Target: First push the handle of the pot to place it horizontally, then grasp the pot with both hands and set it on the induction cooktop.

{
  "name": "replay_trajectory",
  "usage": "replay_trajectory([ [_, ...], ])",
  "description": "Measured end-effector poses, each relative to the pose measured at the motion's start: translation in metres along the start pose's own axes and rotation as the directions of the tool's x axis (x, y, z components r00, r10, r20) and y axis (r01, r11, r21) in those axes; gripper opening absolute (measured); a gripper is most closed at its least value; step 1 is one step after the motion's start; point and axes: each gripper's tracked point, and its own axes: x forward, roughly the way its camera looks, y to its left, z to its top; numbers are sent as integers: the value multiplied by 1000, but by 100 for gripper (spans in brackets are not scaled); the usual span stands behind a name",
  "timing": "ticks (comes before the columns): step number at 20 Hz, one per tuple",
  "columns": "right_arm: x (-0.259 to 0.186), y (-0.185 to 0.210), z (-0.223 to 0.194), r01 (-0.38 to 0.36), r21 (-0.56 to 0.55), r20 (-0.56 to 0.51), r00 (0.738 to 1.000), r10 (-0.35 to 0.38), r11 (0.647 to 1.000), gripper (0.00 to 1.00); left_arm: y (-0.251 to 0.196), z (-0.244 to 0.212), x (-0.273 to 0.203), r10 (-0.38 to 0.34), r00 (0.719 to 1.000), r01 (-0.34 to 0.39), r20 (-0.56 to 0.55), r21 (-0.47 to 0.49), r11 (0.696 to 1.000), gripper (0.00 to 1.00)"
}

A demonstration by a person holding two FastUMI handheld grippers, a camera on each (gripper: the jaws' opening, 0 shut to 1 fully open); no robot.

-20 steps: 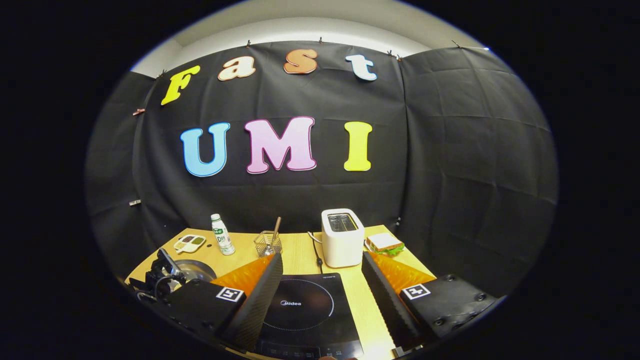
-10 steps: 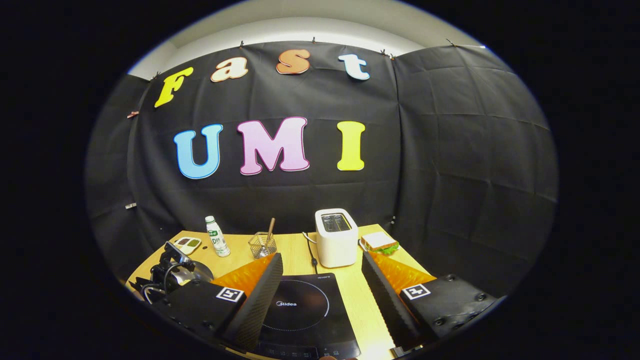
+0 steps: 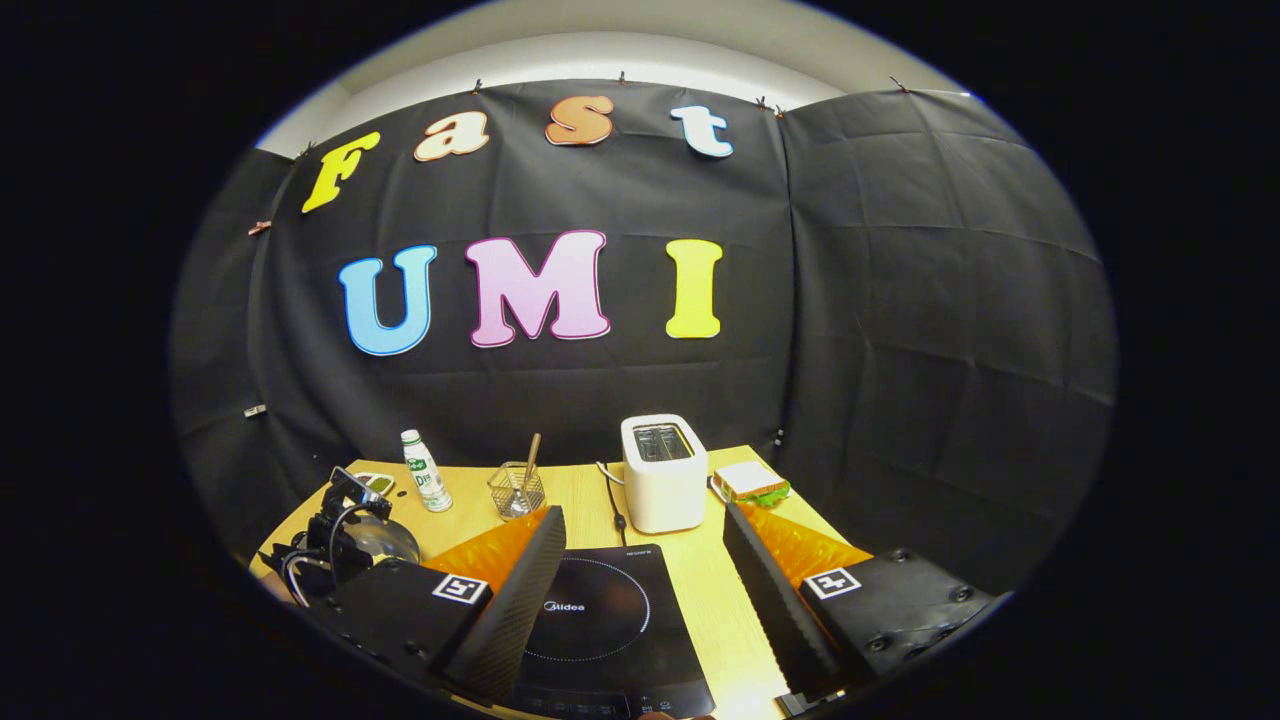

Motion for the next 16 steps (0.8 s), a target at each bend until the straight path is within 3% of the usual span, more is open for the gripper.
replay_trajectory([
  [9,-3,5,-1,-14,-5,-5,1000,14,1000,99,-7,4,-7,-9,998,13,57,-58,998,5],
  [16,-6,22,-11,-47,-13,-40,998,46,999,99,-8,6,-67,12,974,22,226,-147,989,5],
])
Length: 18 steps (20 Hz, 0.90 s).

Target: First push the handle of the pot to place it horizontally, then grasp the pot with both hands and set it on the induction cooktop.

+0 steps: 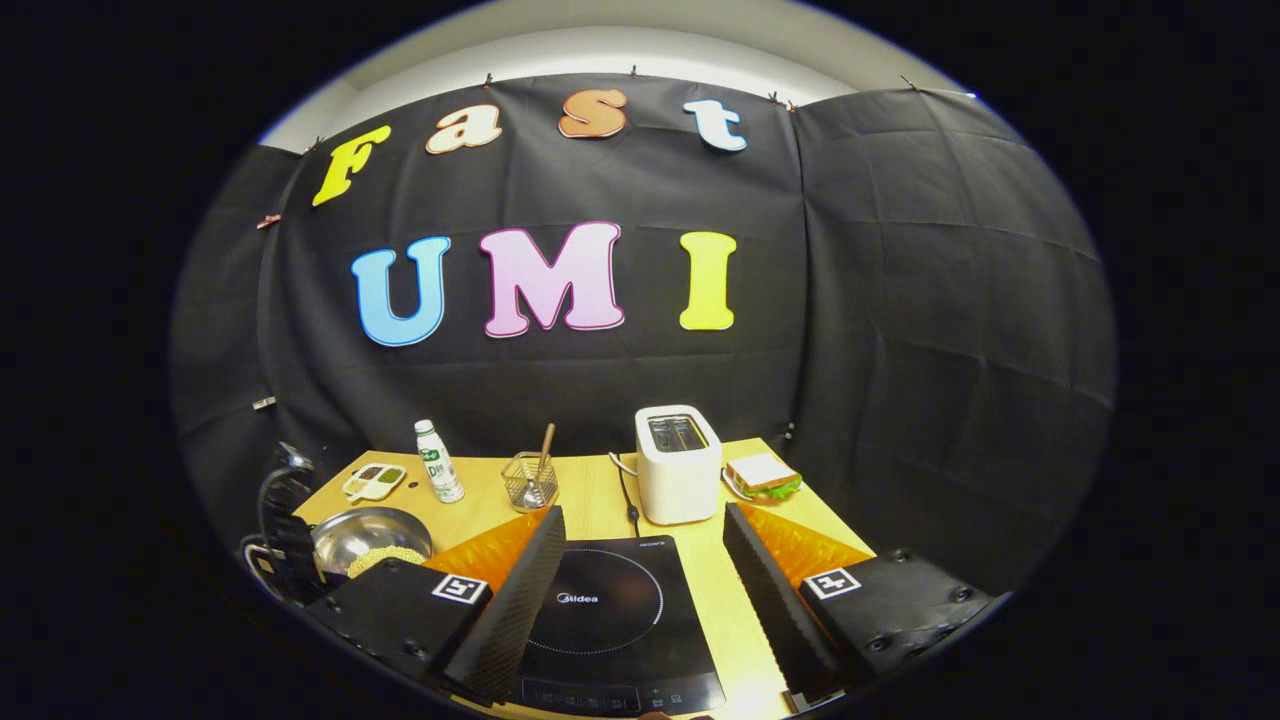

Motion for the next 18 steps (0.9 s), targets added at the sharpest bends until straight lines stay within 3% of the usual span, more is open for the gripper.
replay_trajectory([
  [6,5,48,-21,-89,-27,-76,993,87,996,99,63,17,-68,135,982,-118,130,-130,985,8],
  [12,26,115,-17,-159,-6,-105,982,158,987,99,146,37,-119,272,938,-230,214,-200,952,11],
  [15,37,146,-14,-190,-6,-115,975,188,982,99,185,49,-133,312,918,-260,245,-222,940,27],
  [16,40,154,-16,-201,-18,-122,973,198,979,99,197,53,-138,317,914,-257,254,-243,935,27],
  [18,47,169,-22,-225,-27,-144,965,219,974,99,223,57,-141,336,902,-269,270,-256,928,41],
])
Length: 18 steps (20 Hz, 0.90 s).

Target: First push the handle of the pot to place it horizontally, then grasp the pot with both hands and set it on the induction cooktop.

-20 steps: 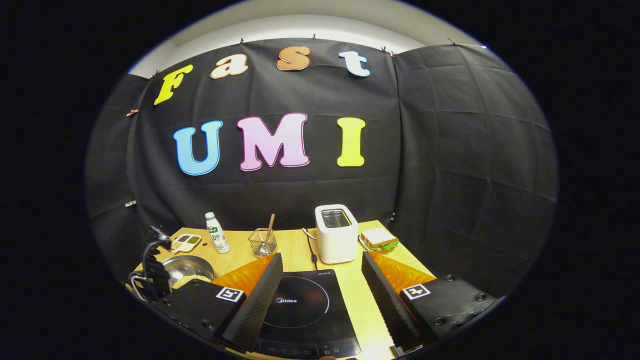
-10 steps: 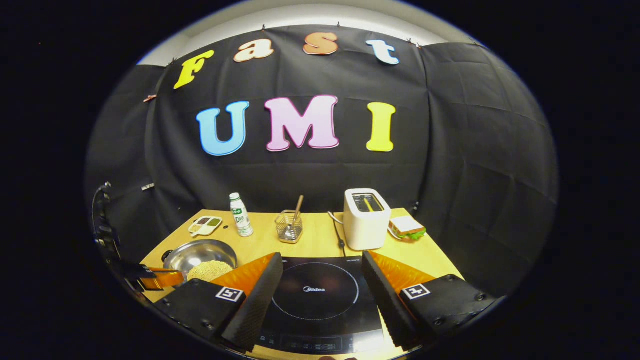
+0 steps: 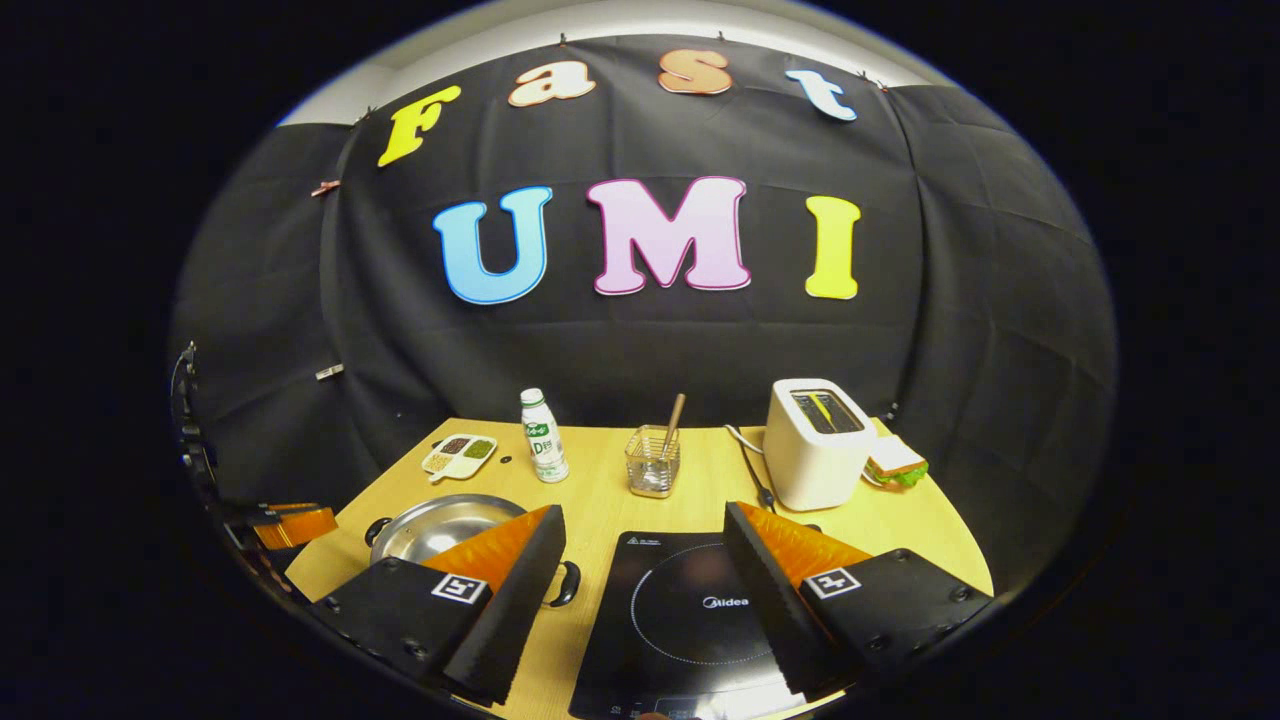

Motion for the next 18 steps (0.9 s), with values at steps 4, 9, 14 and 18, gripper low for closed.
replay_trajectory([
  [4,24,25,-15,-13,22,-45,999,14,1000,99,39,6,15,37,999,-37,1,54,998,95],
  [9,64,63,-52,-67,8,-157,985,68,998,99,56,-6,43,10,998,-5,-64,82,997,95],
  [14,95,84,-99,-100,30,-304,947,104,995,99,58,-18,71,-48,994,55,-100,70,996,95],
  [18,116,90,-140,-88,99,-402,907,121,991,100,70,-34,92,-57,990,65,-132,55,996,95],
])
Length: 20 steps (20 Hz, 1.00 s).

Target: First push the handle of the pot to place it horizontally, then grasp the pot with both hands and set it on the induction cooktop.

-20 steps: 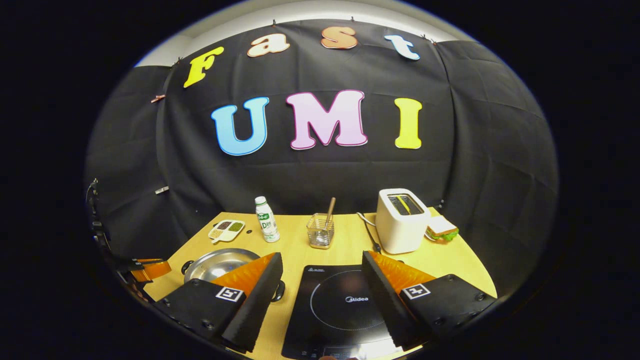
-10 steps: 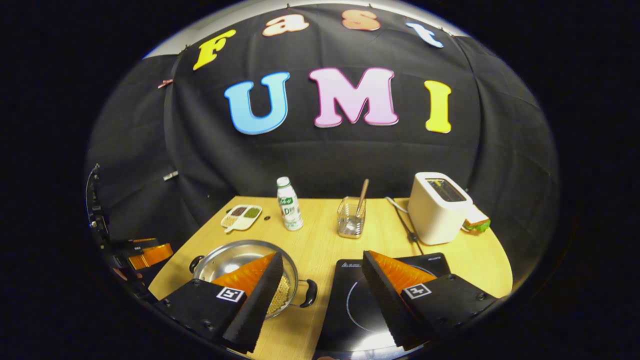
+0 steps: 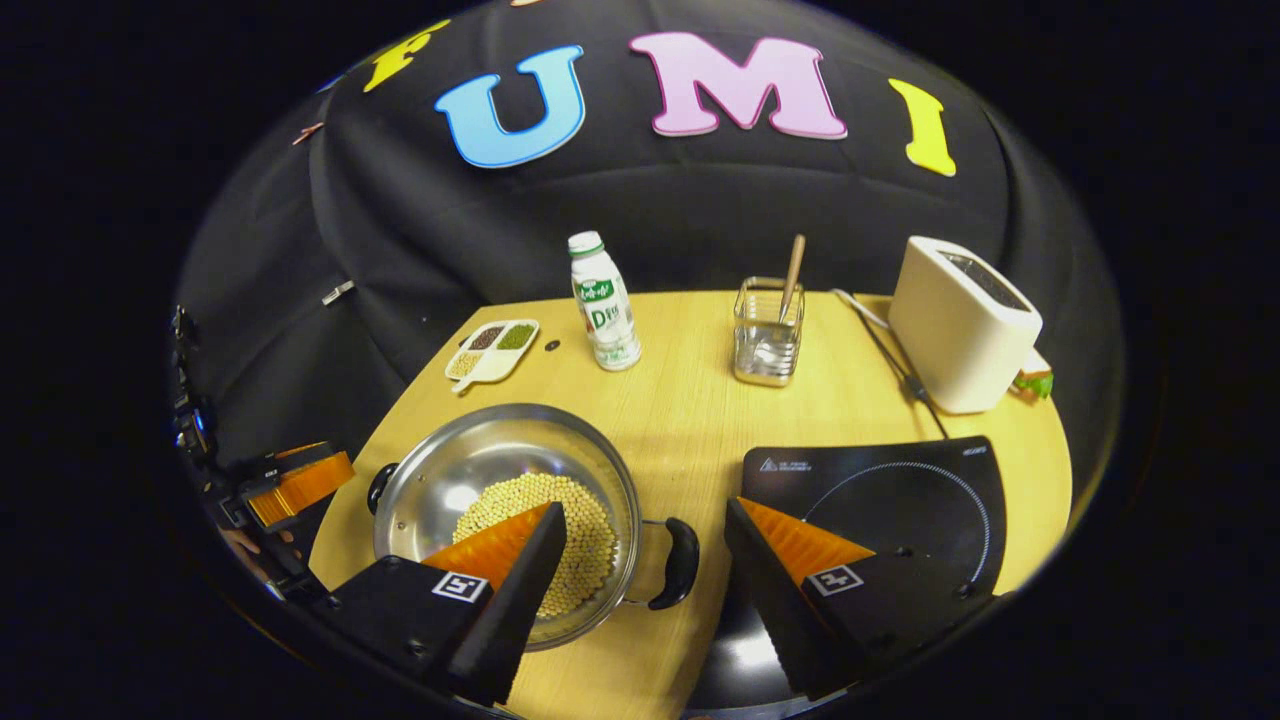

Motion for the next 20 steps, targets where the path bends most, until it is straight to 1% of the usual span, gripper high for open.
replay_trajectory([
  [3,22,-2,-15,10,8,-39,999,-10,1000,100,6,-10,17,-9,1000,8,-24,-28,1000,95],
  [6,38,-3,-23,17,4,-52,999,-17,1000,100,6,-19,32,-28,998,26,-47,-42,999,95],
  [10,57,-3,-33,30,-5,-70,997,-30,1000,100,4,-30,54,-62,994,59,-85,-36,998,95],
  [11,61,-2,-37,29,0,-79,996,-29,1000,100,2,-33,59,-73,993,70,-97,-33,997,93],
  [12,65,-2,-41,28,6,-87,996,-27,1000,100,1,-36,63,-80,991,76,-109,-33,997,95],
  [14,70,0,-47,24,22,-99,995,-21,999,100,-2,-43,71,-94,987,89,-133,-47,995,96],
  [15,71,1,-49,23,24,-101,995,-20,999,98,-4,-46,75,-102,985,95,-142,-56,994,96],
  [18,75,2,-50,34,6,-88,996,-33,999,96,-4,-57,81,-112,977,103,-179,-61,993,95],
  [20,78,0,-53,47,-8,-89,995,-47,999,96,-2,-60,82,-112,976,100,-189,-71,992,94],
])
